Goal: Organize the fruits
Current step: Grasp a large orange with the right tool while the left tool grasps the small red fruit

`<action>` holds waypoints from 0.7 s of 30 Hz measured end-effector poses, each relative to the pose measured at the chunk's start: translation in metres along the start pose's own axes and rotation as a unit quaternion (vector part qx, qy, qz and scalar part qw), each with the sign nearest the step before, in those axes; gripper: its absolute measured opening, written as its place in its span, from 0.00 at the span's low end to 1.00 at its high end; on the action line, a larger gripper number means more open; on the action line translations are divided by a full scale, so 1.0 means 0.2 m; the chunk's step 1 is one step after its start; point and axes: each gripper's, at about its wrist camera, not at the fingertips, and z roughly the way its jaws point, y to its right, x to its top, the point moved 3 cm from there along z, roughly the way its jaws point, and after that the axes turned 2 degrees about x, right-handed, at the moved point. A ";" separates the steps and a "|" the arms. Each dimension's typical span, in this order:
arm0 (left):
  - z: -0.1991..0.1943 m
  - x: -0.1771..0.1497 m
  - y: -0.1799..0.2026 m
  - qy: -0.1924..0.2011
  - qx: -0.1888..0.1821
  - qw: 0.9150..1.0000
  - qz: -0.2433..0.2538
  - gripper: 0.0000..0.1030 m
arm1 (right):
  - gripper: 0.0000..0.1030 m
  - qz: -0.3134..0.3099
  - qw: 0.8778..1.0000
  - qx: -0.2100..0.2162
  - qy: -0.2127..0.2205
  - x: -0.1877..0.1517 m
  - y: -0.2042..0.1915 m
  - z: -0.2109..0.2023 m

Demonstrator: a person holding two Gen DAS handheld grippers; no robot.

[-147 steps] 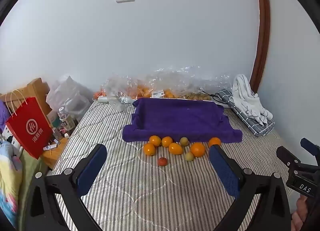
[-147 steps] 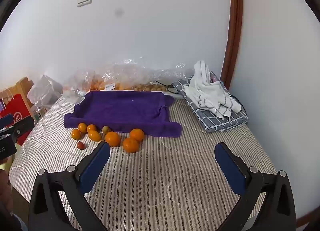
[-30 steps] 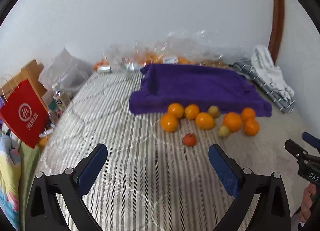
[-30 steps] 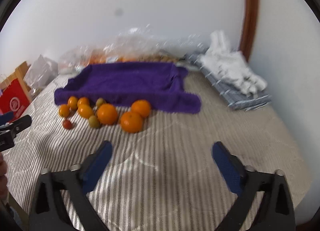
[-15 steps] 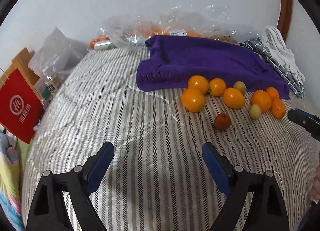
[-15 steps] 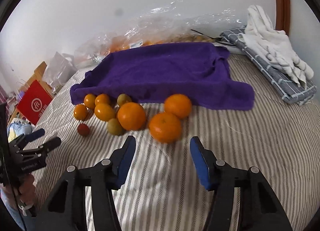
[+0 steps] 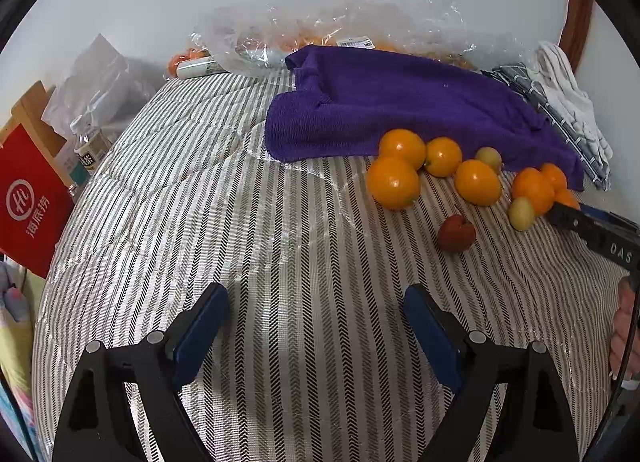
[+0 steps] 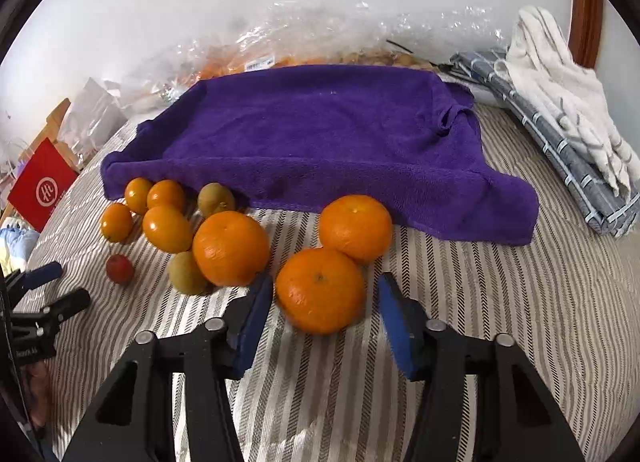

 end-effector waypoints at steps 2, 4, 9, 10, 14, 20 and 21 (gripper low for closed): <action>0.00 0.00 -0.01 0.000 -0.007 1.000 -0.004 0.87 | 0.41 -0.002 1.000 0.008 0.000 0.01 0.00 0.00; 0.00 0.00 -0.02 0.001 -0.016 1.000 -0.007 0.88 | 0.41 -0.012 1.000 0.008 -0.001 0.00 -0.01 0.00; -0.01 0.00 -0.03 0.004 -0.032 0.999 -0.009 0.87 | 0.41 -0.016 1.000 0.021 -0.004 -0.01 0.01 -0.02; -0.02 0.00 -0.03 0.005 -0.039 0.999 -0.014 0.87 | 0.41 -0.014 1.000 0.023 -0.003 -0.02 0.02 -0.03; -0.06 0.00 0.03 0.006 -0.087 0.996 -0.028 0.83 | 0.41 -0.020 1.000 0.009 0.002 -0.05 0.06 -0.06; 0.00 0.05 0.25 0.004 -0.094 0.996 -0.002 0.52 | 0.41 -0.035 0.999 0.009 0.007 -0.10 0.10 -0.12; 0.01 0.05 0.27 0.007 -0.095 0.995 -0.007 0.50 | 0.41 -0.040 0.999 0.006 0.009 -0.11 0.10 -0.13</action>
